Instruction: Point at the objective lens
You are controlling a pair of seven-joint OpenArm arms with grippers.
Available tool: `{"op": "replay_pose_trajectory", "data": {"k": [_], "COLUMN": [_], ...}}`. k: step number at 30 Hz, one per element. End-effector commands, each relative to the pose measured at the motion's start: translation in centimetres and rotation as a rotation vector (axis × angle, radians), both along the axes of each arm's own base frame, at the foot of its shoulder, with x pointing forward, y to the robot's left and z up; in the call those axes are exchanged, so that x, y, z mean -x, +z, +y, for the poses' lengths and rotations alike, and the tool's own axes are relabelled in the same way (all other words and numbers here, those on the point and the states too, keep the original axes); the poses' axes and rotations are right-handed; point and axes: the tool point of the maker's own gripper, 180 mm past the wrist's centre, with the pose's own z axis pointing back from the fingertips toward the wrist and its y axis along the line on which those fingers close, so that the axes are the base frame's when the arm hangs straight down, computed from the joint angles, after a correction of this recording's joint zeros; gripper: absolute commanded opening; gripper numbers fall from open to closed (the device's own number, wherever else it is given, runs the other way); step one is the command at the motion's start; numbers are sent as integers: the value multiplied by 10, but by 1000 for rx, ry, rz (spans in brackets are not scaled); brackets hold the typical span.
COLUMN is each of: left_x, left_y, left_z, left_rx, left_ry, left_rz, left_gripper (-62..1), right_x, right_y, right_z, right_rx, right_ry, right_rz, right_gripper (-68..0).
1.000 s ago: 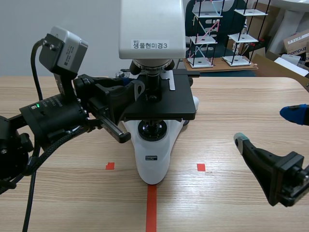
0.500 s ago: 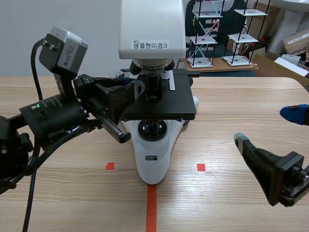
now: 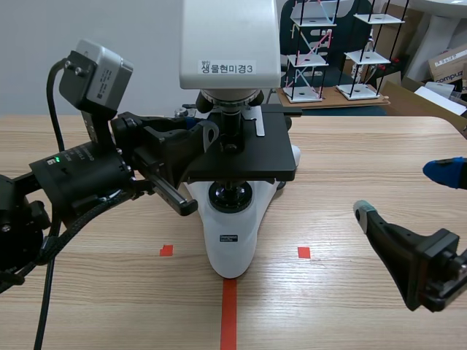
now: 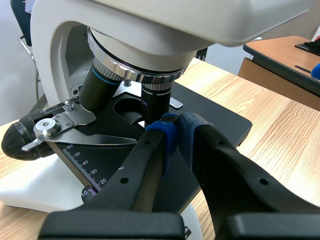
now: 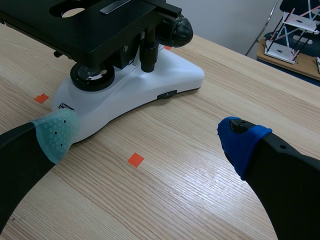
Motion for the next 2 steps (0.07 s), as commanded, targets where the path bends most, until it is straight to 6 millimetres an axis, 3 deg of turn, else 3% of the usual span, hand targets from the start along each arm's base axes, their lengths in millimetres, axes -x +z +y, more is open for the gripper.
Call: {"op": "replay_pose_trajectory", "data": {"k": [1, 2], "left_x": [1, 1], "left_y": [11, 11], "left_z": [-4, -4], "left_rx": [33, 33], "left_ry": [-7, -7], "left_rz": [-25, -25], "left_gripper": [-592, -593], "right_x": [-4, -4], "right_y": [8, 8], "right_z": [1, 1], "right_rx": [-9, -9], "right_ry": [6, 6], "right_rz": [-32, -32], "right_gripper": [-71, -71]}}
